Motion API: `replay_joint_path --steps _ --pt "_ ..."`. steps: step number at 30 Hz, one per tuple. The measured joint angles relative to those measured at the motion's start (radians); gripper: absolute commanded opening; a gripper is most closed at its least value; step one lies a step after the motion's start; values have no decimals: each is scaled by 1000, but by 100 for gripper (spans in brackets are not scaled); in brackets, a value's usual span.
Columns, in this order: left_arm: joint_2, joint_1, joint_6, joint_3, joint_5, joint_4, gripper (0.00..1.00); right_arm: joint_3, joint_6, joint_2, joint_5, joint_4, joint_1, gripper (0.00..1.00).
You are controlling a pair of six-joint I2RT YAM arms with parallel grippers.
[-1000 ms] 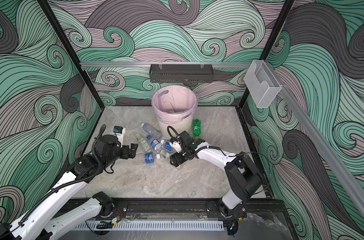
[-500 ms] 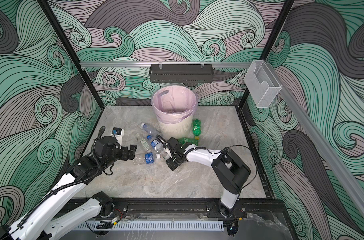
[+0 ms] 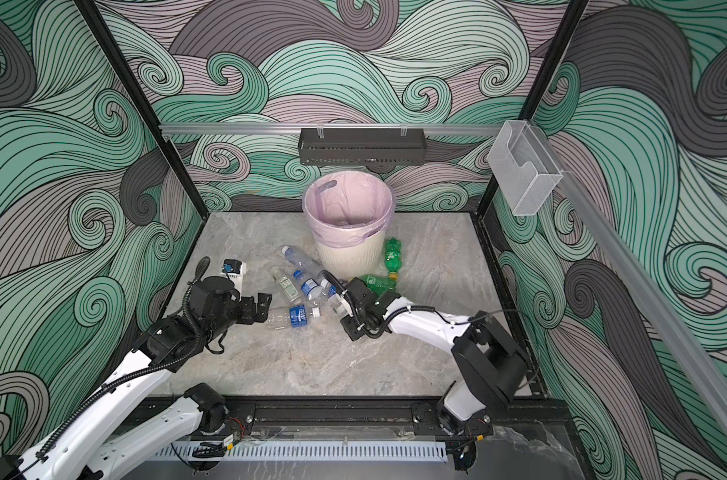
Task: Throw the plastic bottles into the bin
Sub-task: 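Lift the green-labelled bottle with the right gripper and drop it into the bin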
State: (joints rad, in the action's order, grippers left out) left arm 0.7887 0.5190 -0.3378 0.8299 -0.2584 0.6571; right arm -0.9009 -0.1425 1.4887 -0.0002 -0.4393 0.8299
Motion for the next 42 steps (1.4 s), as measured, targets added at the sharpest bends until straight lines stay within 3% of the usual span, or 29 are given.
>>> replay_joint_path --steps 5,14,23,26,30,34,36,39,42 --pt "24 -7 0 0 2 -9 99 96 -39 -175 27 9 -32 53" --pt "62 -16 13 13 31 -21 99 241 -114 -491 40 -27 -208 50" --pt "99 -23 41 54 58 -22 99 92 -135 -674 79 -158 -214 53" --pt "116 -23 43 54 66 -21 99 -95 -103 -592 76 -212 -217 54" --pt "119 -27 56 54 83 -21 99 -497 -40 -317 40 -244 -230 57" --pt "132 -28 76 79 110 7 99 -1038 -11 67 10 -280 -259 89" --pt "138 -28 92 103 129 26 99 -1241 -10 223 12 -298 -269 96" --pt "138 -28 123 120 159 53 99 -1268 -15 296 15 -341 -273 97" --pt "141 -28 156 120 187 80 98 -1138 -17 251 21 -351 -273 99"
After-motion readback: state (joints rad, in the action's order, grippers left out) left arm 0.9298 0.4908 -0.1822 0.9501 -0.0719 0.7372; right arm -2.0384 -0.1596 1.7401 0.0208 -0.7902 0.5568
